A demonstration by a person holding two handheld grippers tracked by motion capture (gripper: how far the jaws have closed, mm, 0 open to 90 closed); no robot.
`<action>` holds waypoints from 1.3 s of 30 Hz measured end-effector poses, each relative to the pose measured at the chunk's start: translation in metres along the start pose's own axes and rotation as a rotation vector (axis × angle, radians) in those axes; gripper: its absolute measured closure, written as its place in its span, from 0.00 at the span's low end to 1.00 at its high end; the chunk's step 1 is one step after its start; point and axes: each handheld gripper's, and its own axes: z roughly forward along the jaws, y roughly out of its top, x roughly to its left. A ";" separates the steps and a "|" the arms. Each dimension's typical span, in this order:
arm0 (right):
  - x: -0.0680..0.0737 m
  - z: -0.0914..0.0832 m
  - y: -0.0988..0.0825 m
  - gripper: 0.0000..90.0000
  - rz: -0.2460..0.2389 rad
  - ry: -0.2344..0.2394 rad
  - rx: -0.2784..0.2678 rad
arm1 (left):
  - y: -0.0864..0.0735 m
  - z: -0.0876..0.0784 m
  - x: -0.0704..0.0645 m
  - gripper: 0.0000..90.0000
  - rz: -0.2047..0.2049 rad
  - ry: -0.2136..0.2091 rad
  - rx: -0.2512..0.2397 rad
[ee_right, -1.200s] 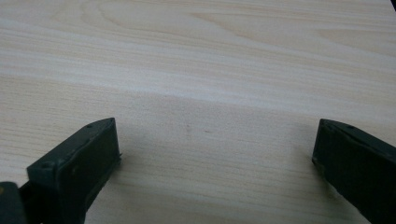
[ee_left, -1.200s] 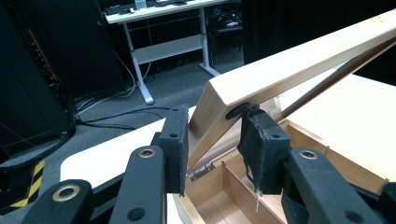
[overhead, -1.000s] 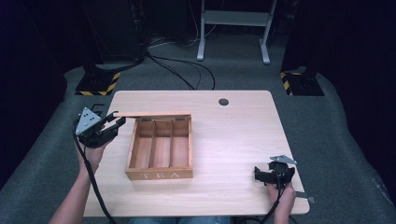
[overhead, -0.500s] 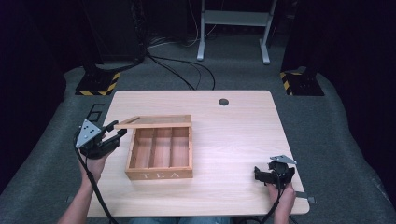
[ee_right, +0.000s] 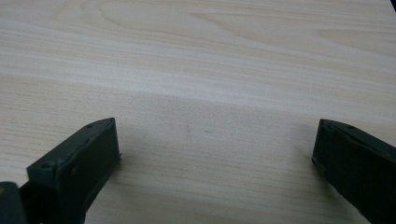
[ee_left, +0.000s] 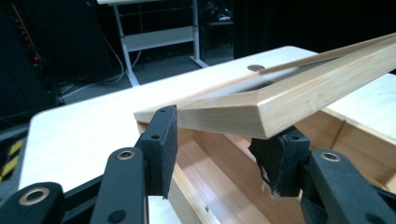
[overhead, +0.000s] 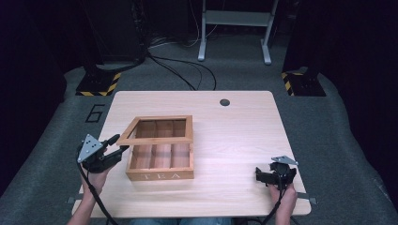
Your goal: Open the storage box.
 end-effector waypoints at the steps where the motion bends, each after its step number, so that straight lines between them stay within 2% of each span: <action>1: 0.000 0.000 0.000 0.00 -0.001 0.000 0.001 | -0.004 0.000 0.000 0.56 -0.009 -0.006 0.001; 4: 0.000 0.000 0.000 0.00 -0.001 0.000 0.005 | -0.011 0.000 0.000 0.56 -0.025 -0.029 0.002; 9: 0.000 0.000 0.000 0.00 0.003 0.000 0.002 | -0.023 0.000 -0.002 0.56 -0.038 -0.054 0.033; 21: 0.000 0.000 0.000 0.00 0.000 0.000 0.005 | -0.056 0.006 -0.006 0.53 -0.109 -0.104 0.150; 24: 0.000 0.000 0.000 0.00 -0.001 0.000 0.004 | -0.059 0.008 -0.003 0.52 -0.112 -0.136 0.183; 29: 0.000 0.000 0.000 0.00 0.000 0.000 0.000 | -0.061 0.008 -0.002 0.49 -0.135 -0.148 0.191; 32: 0.000 0.000 0.000 0.00 0.000 0.000 -0.002 | -0.061 0.007 -0.001 0.44 -0.147 -0.147 0.196; 38: 0.000 0.000 0.000 0.00 0.001 0.000 -0.003 | -0.063 0.000 -0.001 0.24 -0.161 -0.129 0.204; 39: 0.000 0.000 0.000 0.00 0.001 0.000 -0.002 | -0.063 -0.002 0.000 0.20 -0.154 -0.131 0.217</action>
